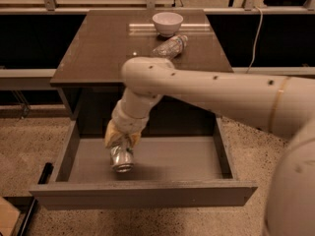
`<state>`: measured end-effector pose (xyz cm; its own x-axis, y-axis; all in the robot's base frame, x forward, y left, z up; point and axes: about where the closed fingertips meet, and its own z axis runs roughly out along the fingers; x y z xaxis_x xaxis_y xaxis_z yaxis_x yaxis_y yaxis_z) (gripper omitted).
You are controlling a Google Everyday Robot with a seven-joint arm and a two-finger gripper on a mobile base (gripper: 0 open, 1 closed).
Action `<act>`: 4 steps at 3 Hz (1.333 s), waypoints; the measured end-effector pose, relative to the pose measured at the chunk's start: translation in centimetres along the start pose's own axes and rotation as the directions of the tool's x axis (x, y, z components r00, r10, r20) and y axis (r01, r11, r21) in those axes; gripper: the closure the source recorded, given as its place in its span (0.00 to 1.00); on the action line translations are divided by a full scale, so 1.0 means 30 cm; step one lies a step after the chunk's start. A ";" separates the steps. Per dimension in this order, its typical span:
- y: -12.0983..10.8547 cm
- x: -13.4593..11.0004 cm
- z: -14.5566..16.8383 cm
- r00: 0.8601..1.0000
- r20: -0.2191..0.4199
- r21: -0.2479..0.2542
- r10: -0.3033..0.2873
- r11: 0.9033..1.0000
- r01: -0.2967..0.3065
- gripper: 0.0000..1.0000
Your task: Pick 7up can from top drawer and place on counter
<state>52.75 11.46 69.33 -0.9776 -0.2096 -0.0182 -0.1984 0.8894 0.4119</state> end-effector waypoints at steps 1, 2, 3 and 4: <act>-0.092 -0.016 -0.276 0.988 0.148 -0.133 -0.044 0.989 0.064 1.00; -0.157 -0.074 -0.522 0.947 0.304 -0.197 -0.105 0.966 0.170 1.00; -0.156 -0.074 -0.521 0.947 0.304 -0.197 -0.104 0.966 0.170 1.00; -0.158 -0.120 -0.493 0.941 0.335 -0.240 -0.046 0.962 0.133 1.00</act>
Offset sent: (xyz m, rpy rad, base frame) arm 0.0657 -0.1507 0.1855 0.4115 -0.4054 0.0019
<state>58.25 1.99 80.93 -0.9343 -0.1019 -0.3415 -0.3035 0.7298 0.6126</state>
